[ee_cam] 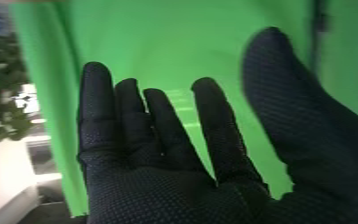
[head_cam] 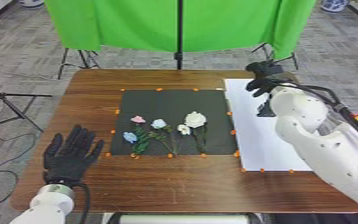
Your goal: Arrange flowers
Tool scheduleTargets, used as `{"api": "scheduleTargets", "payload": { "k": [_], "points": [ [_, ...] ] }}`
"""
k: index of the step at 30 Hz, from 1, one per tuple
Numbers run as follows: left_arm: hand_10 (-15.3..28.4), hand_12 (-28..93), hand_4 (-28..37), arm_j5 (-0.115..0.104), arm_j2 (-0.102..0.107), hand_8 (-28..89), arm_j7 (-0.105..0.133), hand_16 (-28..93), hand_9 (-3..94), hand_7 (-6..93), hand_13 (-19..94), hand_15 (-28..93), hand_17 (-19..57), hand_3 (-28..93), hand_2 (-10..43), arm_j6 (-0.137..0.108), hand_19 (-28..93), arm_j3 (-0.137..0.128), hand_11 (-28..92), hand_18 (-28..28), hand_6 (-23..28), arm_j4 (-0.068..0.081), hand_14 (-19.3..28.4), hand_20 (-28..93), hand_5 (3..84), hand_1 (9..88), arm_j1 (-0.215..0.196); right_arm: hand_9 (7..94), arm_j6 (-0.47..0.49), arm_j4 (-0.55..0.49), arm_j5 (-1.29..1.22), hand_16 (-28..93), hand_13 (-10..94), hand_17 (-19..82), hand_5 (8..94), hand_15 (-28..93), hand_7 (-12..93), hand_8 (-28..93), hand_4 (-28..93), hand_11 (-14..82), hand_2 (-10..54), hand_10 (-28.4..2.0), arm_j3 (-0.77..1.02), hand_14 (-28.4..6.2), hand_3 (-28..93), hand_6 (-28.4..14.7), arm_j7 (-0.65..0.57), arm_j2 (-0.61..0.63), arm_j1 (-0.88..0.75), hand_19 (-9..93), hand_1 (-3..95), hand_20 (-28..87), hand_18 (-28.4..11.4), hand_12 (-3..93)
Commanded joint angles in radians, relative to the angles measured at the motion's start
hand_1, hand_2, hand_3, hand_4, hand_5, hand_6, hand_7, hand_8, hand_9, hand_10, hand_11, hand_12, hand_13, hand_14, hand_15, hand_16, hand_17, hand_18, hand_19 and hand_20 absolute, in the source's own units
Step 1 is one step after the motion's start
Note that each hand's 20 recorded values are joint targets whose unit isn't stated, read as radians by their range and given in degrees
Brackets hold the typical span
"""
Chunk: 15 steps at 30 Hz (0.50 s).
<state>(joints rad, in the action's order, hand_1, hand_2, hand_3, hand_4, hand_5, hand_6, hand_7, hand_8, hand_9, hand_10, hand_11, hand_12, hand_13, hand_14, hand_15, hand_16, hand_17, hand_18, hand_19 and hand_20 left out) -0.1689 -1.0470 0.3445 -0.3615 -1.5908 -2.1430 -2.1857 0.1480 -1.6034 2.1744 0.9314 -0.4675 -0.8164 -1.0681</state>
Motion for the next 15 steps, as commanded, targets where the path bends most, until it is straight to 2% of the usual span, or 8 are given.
{"api": "scheduleTargets", "payload": {
  "k": [1, 3, 5, 8, 11, 13, 14, 15],
  "points": [
    [14.5, 13, -28.3, -0.02, -0.003, -12, 0.023, -9, 42.5, 24.0, 34, 50, -4.5, 74, 17.8, 0.006, 41, -0.002, 36, 14.1, 6.7, -0.008, 14.6, 17, 45.5, 28.5, -0.034, 32.8, 0.145, 0.185, 0.068, 12, 26, 16, 37.7, 25, 16, -12, -28, 6.8, -9.5, -17.1, 0.005, -17.2, 82, -3.1, 0.081, 0.003, 0.12, 43, 51.0, 10, -17.2, 14.0],
    [14.5, 13, -28.3, -0.017, -0.007, -12, 0.022, -9, 42.5, 23.9, 34, 50, -4.5, 74, 17.9, 0.006, 41, -0.001, 36, 14.1, 6.7, -0.006, 14.6, 17, 45.6, 28.4, -0.03, 32.7, 0.182, 0.225, 0.062, 12, 26, 16, 37.6, 24, 16, -12, -28, 6.7, -9.5, -16.3, 0.007, -16.7, 82, -2.7, 0.084, -0.008, 0.127, 42, 50.8, 11, -17.0, 13.7],
    [14.5, 13, -28.3, -0.019, -0.009, -12, 0.021, -9, 42.5, 23.9, 34, 50, -4.5, 73, 18.0, 0.008, 41, 0.0, 36, 14.1, 6.7, -0.005, 14.5, 17, 45.6, 28.4, -0.027, 32.2, 0.259, 0.276, 0.061, 12, 26, 16, 37.4, 23, 17, -12, -28, 6.3, -9.5, -15.7, 0.053, -16.3, 81, -2.4, 0.14, -0.036, 0.116, 42, 50.6, 11, -16.8, 13.5],
    [14.5, 13, -28.3, -0.018, -0.01, -12, 0.016, -9, 42.5, 23.8, 34, 50, -4.5, 74, 18.1, 0.009, 41, 0.008, 36, 14.1, 6.7, 0.001, 14.5, 17, 45.7, 28.2, -0.019, 26.9, 0.338, 0.335, 0.069, 13, 22, 15, 34.3, 22, 18, -13, -28, 4.5, -9.5, -14.7, 0.093, -15.6, 81, -1.4, 0.182, -0.069, 0.098, 38, 50.0, 11, -15.8, 12.9],
    [14.6, 13, -28.3, -0.017, -0.015, -12, 0.011, -9, 42.6, 23.7, 34, 50, -4.5, 74, 18.1, 0.006, 41, 0.008, 36, 14.1, 6.7, 0.004, 14.5, 17, 45.7, 28.2, -0.017, 24.1, 0.392, 0.349, 0.073, 14, 20, 15, 32.5, 20, 18, -13, -28, 3.8, -9.5, -14.4, 0.134, -15.5, 81, -0.9, 0.177, -0.087, 0.062, 37, 50.4, 12, -15.6, 11.8],
    [14.6, 13, -28.3, -0.023, -0.017, -12, 0.01, -9, 42.6, 23.8, 34, 49, -4.5, 74, 18.1, 0.008, 41, -0.001, 36, 14.1, 6.7, 0.001, 14.5, 17, 45.7, 28.2, -0.018, 23.9, 0.378, 0.356, 0.059, 14, 21, 17, 32.3, 20, 18, -13, -28, 3.9, -9.5, -14.3, 0.146, -15.3, 80, -0.8, 0.189, -0.085, 0.046, 37, 50.9, 13, -16.6, 11.6],
    [14.6, 13, -28.3, -0.014, -0.021, -12, -0.001, -9, 42.6, 23.8, 34, 49, -4.5, 73, 18.2, 0.029, 41, -0.014, 36, 14.1, 6.7, 0.004, 14.5, 17, 45.7, 28.2, -0.021, 24.3, 0.376, 0.356, 0.034, 14, 23, 20, 32.7, 20, 19, -13, -28, 4.6, -9.5, -14.2, 0.151, -14.8, 80, -0.7, 0.181, -0.081, 0.042, 38, 51.2, 13, -17.0, 11.6],
    [14.6, 13, -28.3, -0.009, -0.014, -12, 0.002, -9, 42.6, 23.8, 34, 49, -4.5, 73, 18.2, 0.045, 41, -0.023, 36, 14.1, 6.7, 0.004, 14.5, 17, 45.7, 28.2, -0.025, 26.6, 0.372, 0.356, 0.021, 14, 26, 24, 33.7, 20, 20, -14, -28, 6.1, -9.5, -13.8, 0.153, -13.6, 80, 0.0, 0.177, -0.078, 0.037, 40, 52.1, 15, -16.7, 11.6]
  ]
}}
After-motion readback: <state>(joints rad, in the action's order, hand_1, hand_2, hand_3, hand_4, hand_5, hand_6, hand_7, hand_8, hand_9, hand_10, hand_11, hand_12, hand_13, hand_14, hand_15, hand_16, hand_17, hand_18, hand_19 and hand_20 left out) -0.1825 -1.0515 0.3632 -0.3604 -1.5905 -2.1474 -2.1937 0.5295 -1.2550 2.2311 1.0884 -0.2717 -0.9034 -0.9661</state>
